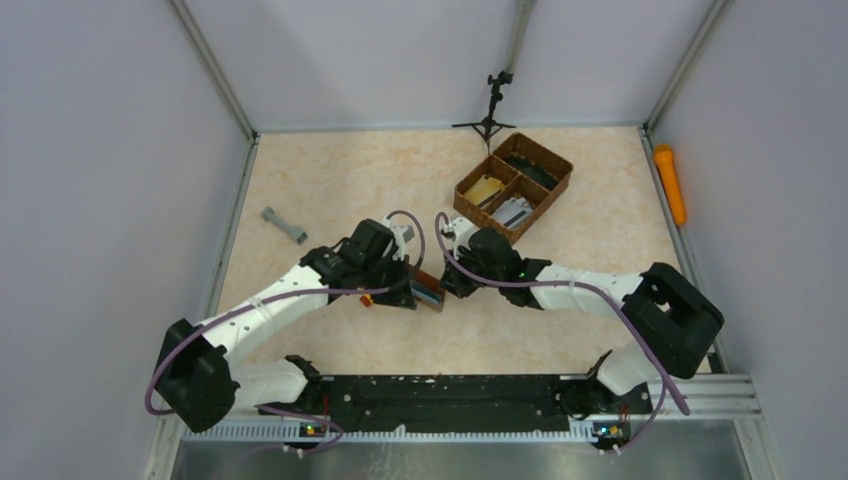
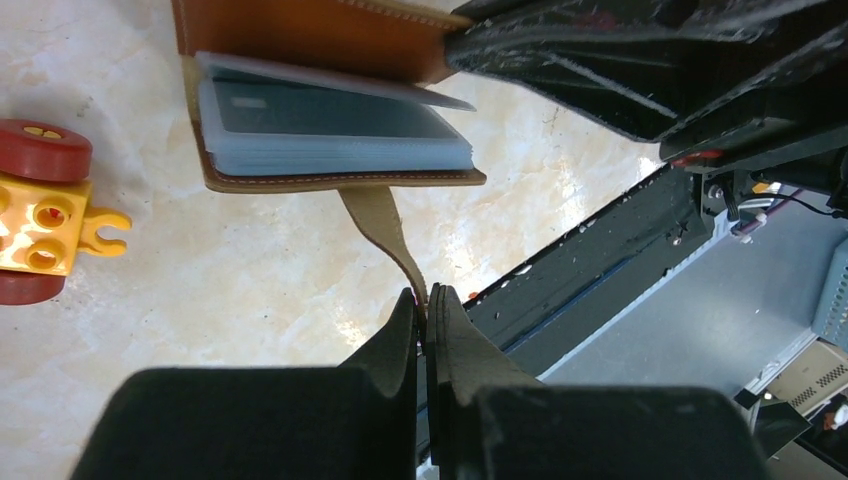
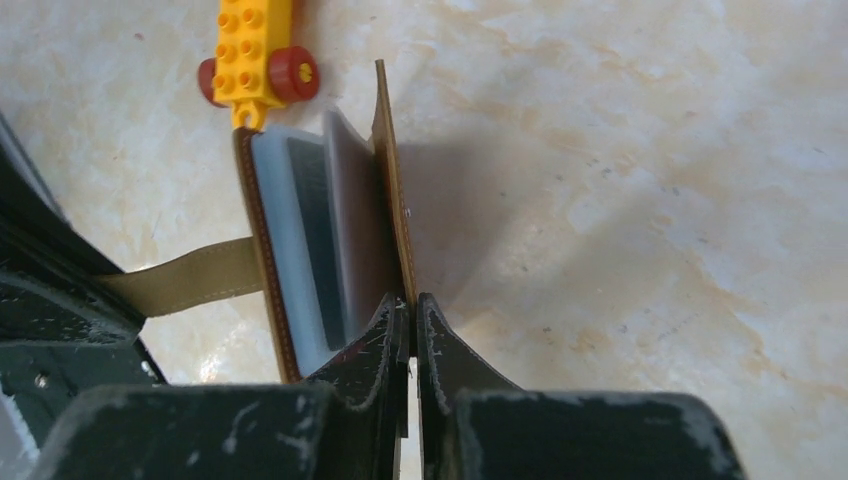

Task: Take the credit cards out of the card holder
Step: Open the card holder at the center of the board.

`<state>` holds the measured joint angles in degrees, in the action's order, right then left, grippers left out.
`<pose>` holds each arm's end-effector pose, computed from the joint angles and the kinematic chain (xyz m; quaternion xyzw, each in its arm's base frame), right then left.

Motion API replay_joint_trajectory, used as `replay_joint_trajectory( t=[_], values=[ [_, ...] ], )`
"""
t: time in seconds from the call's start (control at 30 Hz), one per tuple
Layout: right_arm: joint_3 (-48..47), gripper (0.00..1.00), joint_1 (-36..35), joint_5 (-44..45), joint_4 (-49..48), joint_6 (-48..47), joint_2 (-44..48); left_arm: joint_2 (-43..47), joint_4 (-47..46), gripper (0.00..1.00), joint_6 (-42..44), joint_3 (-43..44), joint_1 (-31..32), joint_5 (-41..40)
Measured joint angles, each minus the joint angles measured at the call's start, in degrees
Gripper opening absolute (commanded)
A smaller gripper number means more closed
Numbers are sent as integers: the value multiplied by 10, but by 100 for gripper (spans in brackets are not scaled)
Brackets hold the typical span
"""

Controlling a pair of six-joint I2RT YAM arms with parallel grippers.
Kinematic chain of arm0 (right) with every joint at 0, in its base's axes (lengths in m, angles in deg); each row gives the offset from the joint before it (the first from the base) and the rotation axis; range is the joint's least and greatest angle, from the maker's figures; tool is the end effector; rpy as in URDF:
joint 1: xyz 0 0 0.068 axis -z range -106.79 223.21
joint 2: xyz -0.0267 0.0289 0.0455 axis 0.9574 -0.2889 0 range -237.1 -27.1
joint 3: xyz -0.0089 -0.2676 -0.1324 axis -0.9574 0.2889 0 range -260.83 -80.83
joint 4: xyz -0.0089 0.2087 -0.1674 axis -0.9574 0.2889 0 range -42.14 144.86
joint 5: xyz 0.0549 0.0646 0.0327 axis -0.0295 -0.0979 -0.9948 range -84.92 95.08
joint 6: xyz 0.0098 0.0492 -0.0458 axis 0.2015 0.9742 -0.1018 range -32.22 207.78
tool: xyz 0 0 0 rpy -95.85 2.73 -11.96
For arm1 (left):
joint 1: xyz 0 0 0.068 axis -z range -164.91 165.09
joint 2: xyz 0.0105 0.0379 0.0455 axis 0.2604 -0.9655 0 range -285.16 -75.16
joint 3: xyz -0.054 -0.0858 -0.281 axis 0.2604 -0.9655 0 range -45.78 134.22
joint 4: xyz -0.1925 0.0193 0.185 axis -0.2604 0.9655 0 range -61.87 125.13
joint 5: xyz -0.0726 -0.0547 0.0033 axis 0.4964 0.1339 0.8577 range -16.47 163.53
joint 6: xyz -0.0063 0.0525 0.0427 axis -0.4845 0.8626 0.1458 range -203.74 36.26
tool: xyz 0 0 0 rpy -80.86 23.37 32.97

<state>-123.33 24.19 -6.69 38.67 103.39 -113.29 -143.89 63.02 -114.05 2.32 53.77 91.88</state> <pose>0.2074 0.2557 0.2009 -0.2987 0.8294 0.3243 0.3430 0.1785 -0.1649 0.2482 0.1160 0.9369 -0.2912 0.1548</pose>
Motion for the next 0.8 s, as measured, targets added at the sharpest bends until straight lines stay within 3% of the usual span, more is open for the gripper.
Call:
replay_joint_trajectory(
  t=[0.13, 0.33, 0.5, 0.67, 0.8],
  values=[
    [10, 0, 7, 47, 16, 17, 28, 0, 0, 1, 0, -1, 0, -12],
    [89, 0, 36, 110, 40, 92, 145, -7, -7, 0, 2, -3, -4, -43],
    [160, 2, 37, 149, 59, 173, 231, -84, -26, 0, 11, 11, -8, -45],
    [221, 36, 37, 158, 75, 237, 301, -172, -35, 0, 23, 55, -10, -65],
    [229, 65, 37, 161, 122, 243, 325, -193, -56, 0, 37, 74, -15, -80]
  ],
)
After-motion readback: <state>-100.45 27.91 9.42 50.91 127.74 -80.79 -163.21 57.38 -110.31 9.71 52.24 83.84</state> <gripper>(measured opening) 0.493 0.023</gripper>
